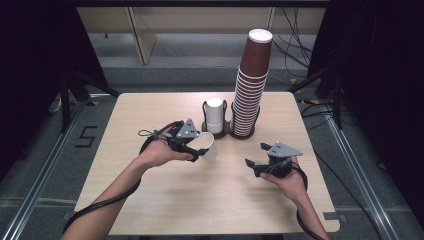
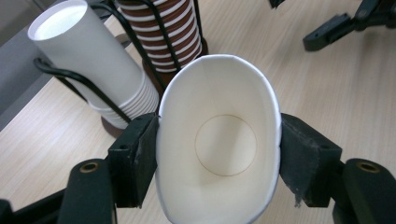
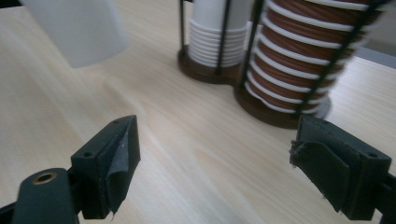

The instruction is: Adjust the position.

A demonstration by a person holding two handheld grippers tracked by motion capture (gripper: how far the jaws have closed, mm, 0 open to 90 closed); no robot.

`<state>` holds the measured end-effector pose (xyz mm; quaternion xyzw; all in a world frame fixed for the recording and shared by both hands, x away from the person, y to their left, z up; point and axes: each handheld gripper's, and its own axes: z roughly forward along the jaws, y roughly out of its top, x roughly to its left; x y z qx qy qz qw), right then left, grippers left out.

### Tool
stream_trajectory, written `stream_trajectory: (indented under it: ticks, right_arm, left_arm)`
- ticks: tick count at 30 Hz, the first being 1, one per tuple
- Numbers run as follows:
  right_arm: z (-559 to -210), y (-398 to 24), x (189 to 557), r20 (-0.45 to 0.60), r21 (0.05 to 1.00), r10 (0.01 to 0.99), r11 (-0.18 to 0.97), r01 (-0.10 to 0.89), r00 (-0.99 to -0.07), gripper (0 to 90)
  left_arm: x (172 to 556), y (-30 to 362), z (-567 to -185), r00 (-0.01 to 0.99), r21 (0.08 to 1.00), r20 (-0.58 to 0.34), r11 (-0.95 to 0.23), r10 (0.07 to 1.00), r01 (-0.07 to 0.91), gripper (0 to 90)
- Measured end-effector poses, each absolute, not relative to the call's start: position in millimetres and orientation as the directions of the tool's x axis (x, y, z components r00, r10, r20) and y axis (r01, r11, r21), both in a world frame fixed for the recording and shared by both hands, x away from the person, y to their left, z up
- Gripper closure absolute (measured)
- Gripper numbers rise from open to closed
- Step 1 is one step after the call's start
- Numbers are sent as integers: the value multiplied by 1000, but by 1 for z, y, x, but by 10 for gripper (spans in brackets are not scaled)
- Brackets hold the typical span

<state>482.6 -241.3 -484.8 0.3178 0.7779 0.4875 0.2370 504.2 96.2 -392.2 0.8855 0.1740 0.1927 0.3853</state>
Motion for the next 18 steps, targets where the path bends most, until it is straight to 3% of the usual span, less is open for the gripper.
stream_trajectory:
  ticks: [12,15,18]
  right_arm:
    - [-487,-253,481,-50,919,776,282,275,-629,154]
    - [-488,-251,479,3,909,783,258,328,-622,154]
    - [-490,-252,482,-36,917,779,274,288,-626,154]
  left_arm:
    - [504,104,-395,847,679,221,-700,484,223,332]
    - [505,106,-397,845,666,219,-707,488,236,332]
    - [507,109,-399,842,655,216,-713,495,251,332]
